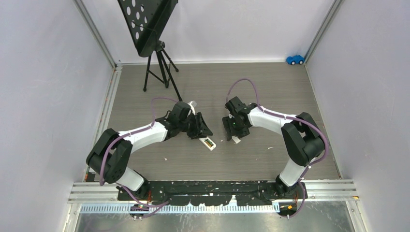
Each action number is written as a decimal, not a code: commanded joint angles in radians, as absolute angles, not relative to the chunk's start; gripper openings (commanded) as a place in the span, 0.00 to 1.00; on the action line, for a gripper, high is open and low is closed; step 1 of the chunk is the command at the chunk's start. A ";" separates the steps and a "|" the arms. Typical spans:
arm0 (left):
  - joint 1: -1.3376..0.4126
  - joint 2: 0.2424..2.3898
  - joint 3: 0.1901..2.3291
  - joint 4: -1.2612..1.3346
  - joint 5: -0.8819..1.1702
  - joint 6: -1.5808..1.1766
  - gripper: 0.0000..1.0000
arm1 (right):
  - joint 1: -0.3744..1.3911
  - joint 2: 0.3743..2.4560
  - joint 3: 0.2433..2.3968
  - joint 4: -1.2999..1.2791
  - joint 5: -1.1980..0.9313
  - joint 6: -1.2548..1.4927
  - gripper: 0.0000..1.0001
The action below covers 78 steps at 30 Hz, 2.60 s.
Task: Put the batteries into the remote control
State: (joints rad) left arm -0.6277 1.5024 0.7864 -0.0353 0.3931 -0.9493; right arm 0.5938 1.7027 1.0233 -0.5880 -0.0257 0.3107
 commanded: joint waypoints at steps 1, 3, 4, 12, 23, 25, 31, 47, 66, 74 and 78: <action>-0.619 1.469 0.778 -0.006 0.414 -0.943 0.43 | 0.612 1.702 1.019 -0.620 -0.058 0.365 0.62; -0.617 1.472 0.776 -0.005 0.414 -0.945 0.43 | 0.621 1.703 1.019 -0.637 -0.041 0.373 0.62; -0.617 1.473 0.776 -0.006 0.416 -0.946 0.43 | 0.629 1.706 1.022 -0.648 -0.032 0.377 0.62; -0.612 1.474 0.770 -0.006 0.421 -0.952 0.43 | 0.669 1.774 1.086 -0.771 0.141 0.441 0.60; -0.607 1.482 0.772 0.016 0.431 -0.956 0.43 | 0.669 1.771 1.061 -0.750 0.081 0.463 0.53; -0.607 1.484 0.773 0.021 0.434 -0.957 0.43 | 0.669 1.760 1.061 -0.755 0.099 0.475 0.59; -0.607 1.483 0.772 0.020 0.436 -0.959 0.43 | 0.669 1.739 1.060 -0.767 0.072 0.498 0.61; -0.606 1.486 0.769 0.041 0.460 -0.967 0.43 | 0.669 1.757 1.041 -0.720 0.048 0.508 0.34; -0.599 1.468 0.754 0.154 0.538 -1.026 0.59 | 0.711 1.388 0.911 -0.457 -0.208 0.447 0.26; -0.598 1.440 0.750 0.168 0.544 -1.044 0.60 | 0.788 1.374 0.951 -0.436 -0.233 0.427 0.26; -0.597 1.435 0.747 0.141 0.538 -1.042 0.48 | 0.799 1.388 0.965 -0.431 -0.221 0.432 0.26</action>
